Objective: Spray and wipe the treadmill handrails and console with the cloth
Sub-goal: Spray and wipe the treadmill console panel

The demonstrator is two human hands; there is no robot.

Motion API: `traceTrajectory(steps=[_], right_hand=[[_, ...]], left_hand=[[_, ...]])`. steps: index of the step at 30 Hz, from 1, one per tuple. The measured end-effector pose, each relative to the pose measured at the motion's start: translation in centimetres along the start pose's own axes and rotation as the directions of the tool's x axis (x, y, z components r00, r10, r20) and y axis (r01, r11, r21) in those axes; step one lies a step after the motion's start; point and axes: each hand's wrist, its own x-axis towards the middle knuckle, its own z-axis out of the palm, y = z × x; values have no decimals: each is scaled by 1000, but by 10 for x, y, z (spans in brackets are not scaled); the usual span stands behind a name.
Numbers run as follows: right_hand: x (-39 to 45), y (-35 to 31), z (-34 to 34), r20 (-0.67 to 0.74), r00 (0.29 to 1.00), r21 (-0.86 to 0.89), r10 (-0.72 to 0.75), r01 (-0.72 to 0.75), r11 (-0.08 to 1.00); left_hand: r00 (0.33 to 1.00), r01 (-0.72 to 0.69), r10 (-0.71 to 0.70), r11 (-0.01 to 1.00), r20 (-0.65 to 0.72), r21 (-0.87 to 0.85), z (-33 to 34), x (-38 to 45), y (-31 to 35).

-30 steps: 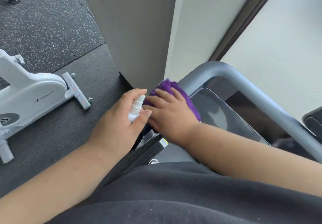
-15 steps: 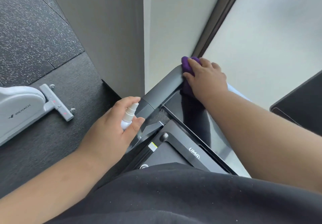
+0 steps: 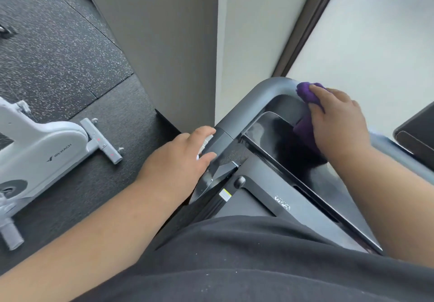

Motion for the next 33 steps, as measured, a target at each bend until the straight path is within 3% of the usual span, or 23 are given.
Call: traceTrajectory(steps=[5,12,16,22,27,33], right_hand=[[-46,-46,8,86,986,212,-145,124,969],[-89,-39,14,232,958,215,-168,118,969],[-104,-25,8,214,964,204,-159,115,972],[-113,-3,0,234,960,230,-153,98,968],[-114,13,-5,272,953,238,-131,65,969],[-113,25,-8,310,943,263,-122,38,964]], left_hand=[[998,-15,10,996,54,82,10,27,2],[997,-31,25,996,75,79,21,63,3],[996,-49,43,996,74,80,18,86,21],[977,-193,183,976,106,99,22,144,71],[973,-176,153,976,172,127,31,187,90],[968,-224,203,963,145,148,34,206,109]])
